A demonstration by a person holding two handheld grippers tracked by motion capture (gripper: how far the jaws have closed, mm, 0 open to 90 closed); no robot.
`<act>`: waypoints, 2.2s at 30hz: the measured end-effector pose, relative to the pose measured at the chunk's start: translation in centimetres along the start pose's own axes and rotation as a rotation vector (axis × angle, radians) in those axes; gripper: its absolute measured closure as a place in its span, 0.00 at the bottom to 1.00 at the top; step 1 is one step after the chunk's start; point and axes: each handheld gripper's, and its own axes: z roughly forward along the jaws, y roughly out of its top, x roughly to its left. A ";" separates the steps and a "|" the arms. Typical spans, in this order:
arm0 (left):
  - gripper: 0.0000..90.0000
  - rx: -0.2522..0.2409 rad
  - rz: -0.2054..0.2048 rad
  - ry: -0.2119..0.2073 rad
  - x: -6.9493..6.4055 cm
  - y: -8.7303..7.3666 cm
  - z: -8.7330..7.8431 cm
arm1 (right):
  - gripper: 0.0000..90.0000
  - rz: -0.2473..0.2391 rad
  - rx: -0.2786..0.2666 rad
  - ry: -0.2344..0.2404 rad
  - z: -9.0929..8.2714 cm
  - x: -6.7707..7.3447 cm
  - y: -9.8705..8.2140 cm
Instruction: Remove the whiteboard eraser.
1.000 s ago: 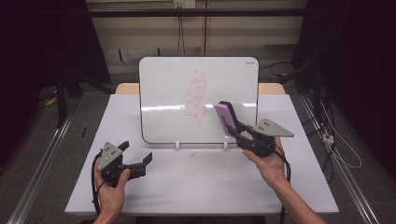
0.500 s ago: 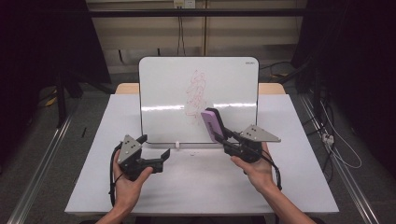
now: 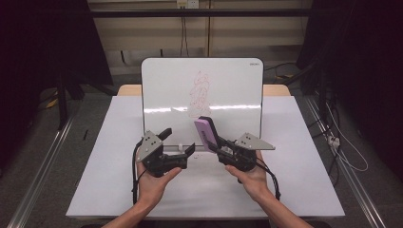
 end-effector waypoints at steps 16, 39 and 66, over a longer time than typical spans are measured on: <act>0.12 -0.056 -0.079 -0.031 -0.7 0.0 2.7 | 0.73 0.080 -0.015 0.031 0.8 0.7 -1.0; 0.41 -0.098 -0.185 -0.004 -1.5 -1.4 4.6 | 0.72 0.174 -0.043 0.011 1.1 0.8 -1.4; 0.46 -0.012 -0.180 -0.051 0.6 0.1 3.4 | 0.27 0.065 0.078 -0.034 -0.3 0.0 -1.3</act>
